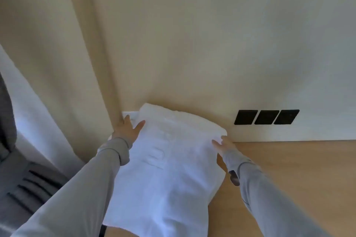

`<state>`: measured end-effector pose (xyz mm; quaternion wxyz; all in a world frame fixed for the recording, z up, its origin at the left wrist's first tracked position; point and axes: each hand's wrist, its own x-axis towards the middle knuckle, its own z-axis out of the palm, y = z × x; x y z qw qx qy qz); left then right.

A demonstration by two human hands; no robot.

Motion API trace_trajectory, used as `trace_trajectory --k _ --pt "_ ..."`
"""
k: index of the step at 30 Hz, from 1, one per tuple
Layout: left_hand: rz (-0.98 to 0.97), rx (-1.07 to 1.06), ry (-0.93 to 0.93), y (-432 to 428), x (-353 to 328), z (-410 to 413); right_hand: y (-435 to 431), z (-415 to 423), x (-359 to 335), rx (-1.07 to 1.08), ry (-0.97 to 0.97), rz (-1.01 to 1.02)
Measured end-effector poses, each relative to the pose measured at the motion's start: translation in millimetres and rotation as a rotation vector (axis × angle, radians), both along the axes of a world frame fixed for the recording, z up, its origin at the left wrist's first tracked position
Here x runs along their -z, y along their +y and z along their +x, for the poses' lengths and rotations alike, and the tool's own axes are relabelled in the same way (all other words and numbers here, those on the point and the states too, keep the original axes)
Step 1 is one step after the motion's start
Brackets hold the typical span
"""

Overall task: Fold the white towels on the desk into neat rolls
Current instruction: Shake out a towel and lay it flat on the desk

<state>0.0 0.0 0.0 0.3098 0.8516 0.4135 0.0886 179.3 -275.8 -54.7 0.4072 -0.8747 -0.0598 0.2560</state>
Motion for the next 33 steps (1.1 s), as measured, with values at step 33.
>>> trace_trajectory --k 33 --pt "-0.599 -0.079 -0.695 -38 -12 -9 -46 -34 19 0.54 0.405 0.485"
